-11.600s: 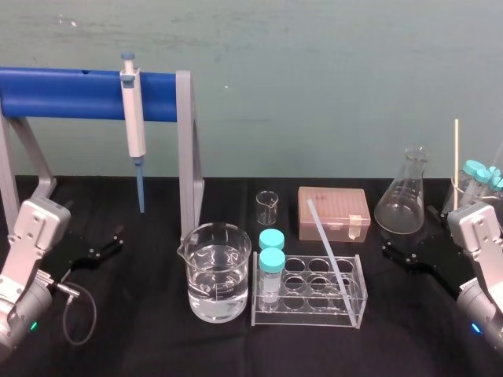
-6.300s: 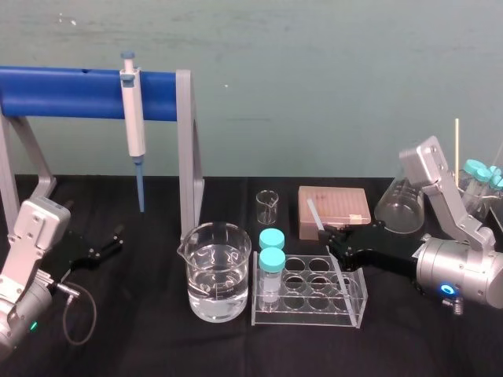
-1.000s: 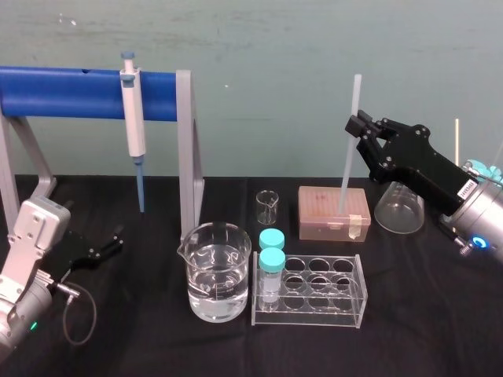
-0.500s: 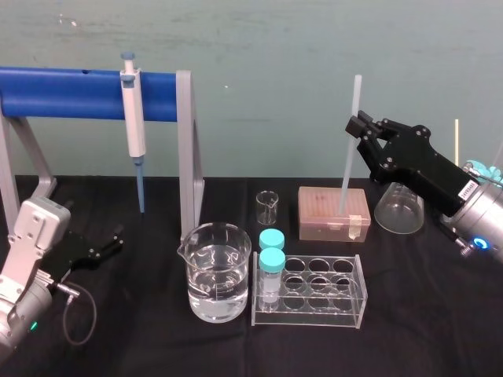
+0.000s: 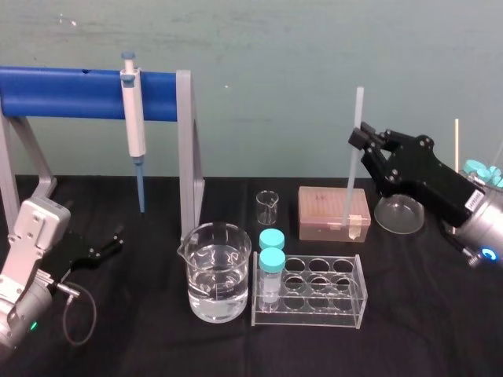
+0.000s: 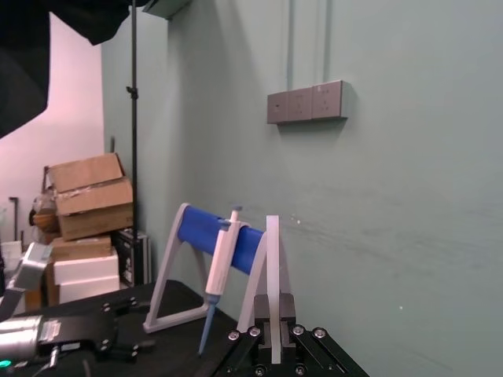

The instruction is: Pick up the stirring rod with one hand, then place it down.

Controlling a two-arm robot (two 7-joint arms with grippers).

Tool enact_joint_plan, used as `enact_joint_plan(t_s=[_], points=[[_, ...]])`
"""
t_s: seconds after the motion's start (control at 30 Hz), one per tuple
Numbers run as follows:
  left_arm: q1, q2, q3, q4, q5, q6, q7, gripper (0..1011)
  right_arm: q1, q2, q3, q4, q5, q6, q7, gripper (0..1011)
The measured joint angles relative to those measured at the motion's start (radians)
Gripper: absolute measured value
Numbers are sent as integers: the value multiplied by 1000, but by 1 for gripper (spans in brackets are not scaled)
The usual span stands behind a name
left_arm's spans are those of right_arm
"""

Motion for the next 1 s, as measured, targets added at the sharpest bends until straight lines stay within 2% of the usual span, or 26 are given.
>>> enact_joint_plan(t_s=[0.3,0.43,0.63,1.0], points=[[0,0,0,0,0,0,0,1000,-52,40,5,13,31,-20,57,66],[0,0,0,0,0,0,0,1000,-60,39,1,40,45,-37,81,66],[0,0,0,0,0,0,0,1000,-58,17,-9,118,63,-100,135,66],[0,0,0,0,0,0,0,1000,-44,11,-33,160,53,-137,184,66]])
